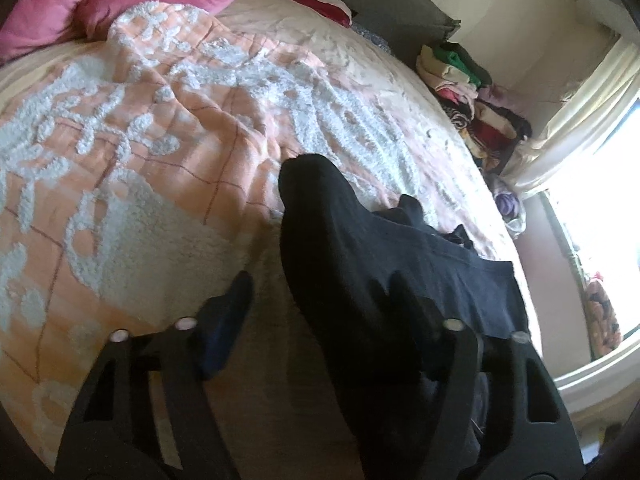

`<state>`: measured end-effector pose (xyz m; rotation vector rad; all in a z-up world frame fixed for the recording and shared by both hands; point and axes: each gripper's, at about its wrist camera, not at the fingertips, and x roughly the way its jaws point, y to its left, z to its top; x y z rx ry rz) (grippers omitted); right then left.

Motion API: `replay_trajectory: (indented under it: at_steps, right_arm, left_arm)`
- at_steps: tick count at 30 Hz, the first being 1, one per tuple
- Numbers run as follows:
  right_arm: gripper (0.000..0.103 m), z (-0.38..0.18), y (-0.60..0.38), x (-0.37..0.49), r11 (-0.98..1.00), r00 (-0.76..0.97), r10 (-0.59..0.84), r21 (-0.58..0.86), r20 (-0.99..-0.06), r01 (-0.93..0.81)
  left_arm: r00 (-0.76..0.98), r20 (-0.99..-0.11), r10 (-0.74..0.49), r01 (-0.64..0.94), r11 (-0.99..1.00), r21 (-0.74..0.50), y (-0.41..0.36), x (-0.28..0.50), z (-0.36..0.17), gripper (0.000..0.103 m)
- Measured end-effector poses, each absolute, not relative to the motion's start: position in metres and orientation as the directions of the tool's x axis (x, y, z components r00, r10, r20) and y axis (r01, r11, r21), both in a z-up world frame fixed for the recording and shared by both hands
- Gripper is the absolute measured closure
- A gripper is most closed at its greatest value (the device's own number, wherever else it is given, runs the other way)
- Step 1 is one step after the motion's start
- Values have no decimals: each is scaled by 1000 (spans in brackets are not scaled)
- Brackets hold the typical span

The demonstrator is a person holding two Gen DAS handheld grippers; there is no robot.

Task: Fold small clothes
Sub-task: 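Grasp the side edge of the black shirt with the left gripper, then lift the shirt side with the left gripper and fold it across the shirt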

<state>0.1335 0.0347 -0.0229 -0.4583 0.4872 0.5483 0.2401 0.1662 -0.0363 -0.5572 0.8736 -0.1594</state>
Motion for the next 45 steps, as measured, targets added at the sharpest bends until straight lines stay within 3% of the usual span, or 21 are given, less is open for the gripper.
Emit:
replay_trajectory:
  at_steps: [2, 6, 7, 12, 22, 45]
  right_arm:
    - [83, -21, 34, 131, 766, 750, 380, -270, -542, -584]
    - [83, -18, 29, 129, 777, 755, 388, -254, -528, -576]
    - [83, -17, 27, 128, 780, 756, 390, -248, -525, -575]
    - [83, -16, 24, 122, 786, 759, 393, -239, -519, -570]
    - [84, -2, -3, 112, 824, 784, 407, -182, -469, -537]
    - [86, 33, -112, 102, 922, 849, 363, 18, -383, -386]
  left_arm:
    - [630, -680, -376, -74, 842, -534, 161, 241, -37, 55]
    - [622, -679, -390, -52, 845, -533, 153, 242, -36, 57]
    - [622, -676, -396, -42, 845, -534, 151, 242, -35, 66]
    - [635, -676, -375, -7, 872, -490, 138, 240, -26, 84]
    - [694, -639, -332, 34, 902, -431, 114, 222, 8, 87]
    - [689, -662, -294, 108, 946, -307, -1, 230, 64, 86]
